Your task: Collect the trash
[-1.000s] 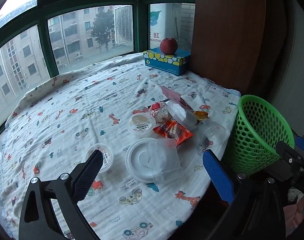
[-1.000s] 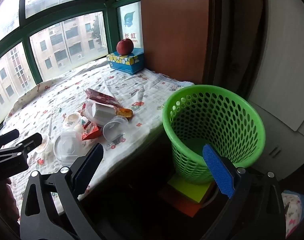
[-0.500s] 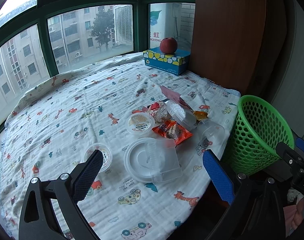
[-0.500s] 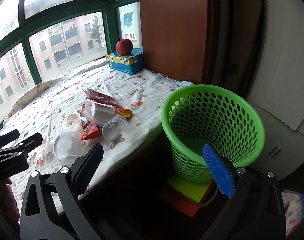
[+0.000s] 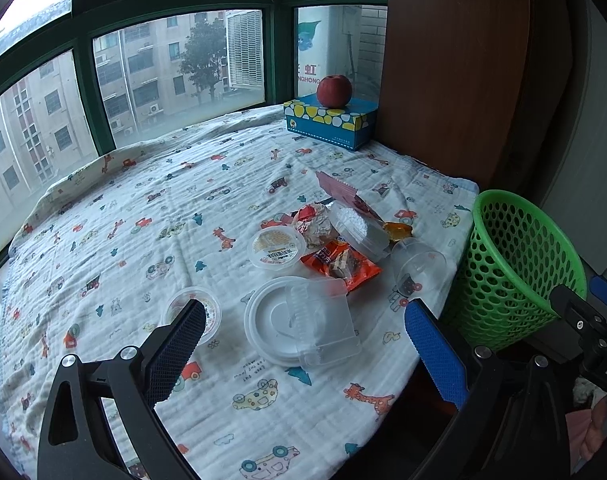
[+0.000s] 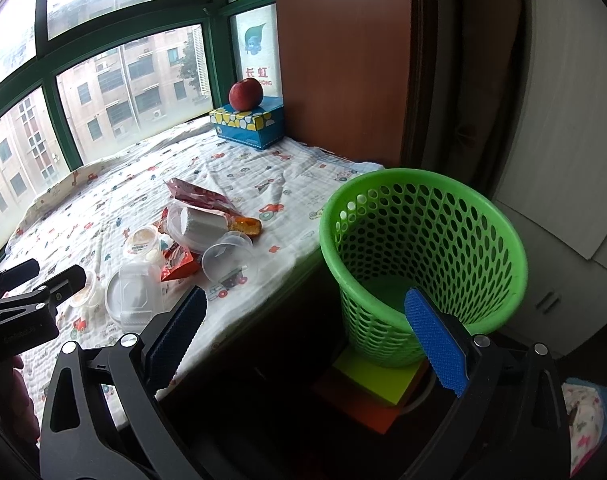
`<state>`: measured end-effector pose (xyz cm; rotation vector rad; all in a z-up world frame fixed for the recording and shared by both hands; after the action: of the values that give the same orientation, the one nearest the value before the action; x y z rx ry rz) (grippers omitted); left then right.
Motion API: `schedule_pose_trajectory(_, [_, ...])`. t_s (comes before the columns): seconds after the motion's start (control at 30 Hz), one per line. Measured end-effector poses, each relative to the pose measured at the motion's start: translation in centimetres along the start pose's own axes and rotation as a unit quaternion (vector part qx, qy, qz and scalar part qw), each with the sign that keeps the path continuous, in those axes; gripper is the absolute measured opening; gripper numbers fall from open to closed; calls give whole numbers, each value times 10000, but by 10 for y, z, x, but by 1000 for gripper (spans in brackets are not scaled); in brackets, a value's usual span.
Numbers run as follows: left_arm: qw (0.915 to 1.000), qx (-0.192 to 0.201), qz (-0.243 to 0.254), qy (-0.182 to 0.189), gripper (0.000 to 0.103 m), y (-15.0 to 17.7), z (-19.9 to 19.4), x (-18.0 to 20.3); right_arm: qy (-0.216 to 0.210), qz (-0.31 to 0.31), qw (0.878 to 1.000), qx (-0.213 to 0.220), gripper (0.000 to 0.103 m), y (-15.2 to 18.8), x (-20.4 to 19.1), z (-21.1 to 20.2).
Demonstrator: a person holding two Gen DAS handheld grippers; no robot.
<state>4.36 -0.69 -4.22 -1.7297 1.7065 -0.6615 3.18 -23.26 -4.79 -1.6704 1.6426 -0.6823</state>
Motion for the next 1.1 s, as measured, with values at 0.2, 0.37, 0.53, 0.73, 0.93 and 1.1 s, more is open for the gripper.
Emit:
schedule_pose_trajectory(0.2, [10000,-10,-4,-4,97,0,0,1,-6,6,10000,-4,98,0,0,0])
schedule_pose_trajectory(0.37, [10000,2,-3,-6,97,-1,0,2,-4,2,10000,-3,98,-1,0,0])
schedule_pose_trajectory(0.53, [10000,7,7,-11,97,-2,1,3,0,6,10000,-3,98,-1,0,0])
schedule_pose_trajectory(0.73, [10000,9,-2,-3,97,-2,0,3,-3,6,10000,9,98,-1,0,0])
schedule_pose_trajectory(0.93, [10000,20,-5,7,97,-6,1,2,-29,-9,10000,-6,98,-2,-2,3])
schedule_pose_trajectory(1.1, [10000,-10,-18,8,97,-9,5,2,-64,-32,10000,2,98,-4,-3,5])
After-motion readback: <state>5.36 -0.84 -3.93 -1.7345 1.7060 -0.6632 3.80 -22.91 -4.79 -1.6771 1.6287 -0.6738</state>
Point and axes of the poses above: each gripper's, at about its wrist camera, not at the fingertips, and z roughly the way its jaws point, x to its right, y to its underside, the point moved 6 cm from there along z, roughly the way its jaws point, and after that the axes turned 6 degrees about -y, right-handed, at the moved point
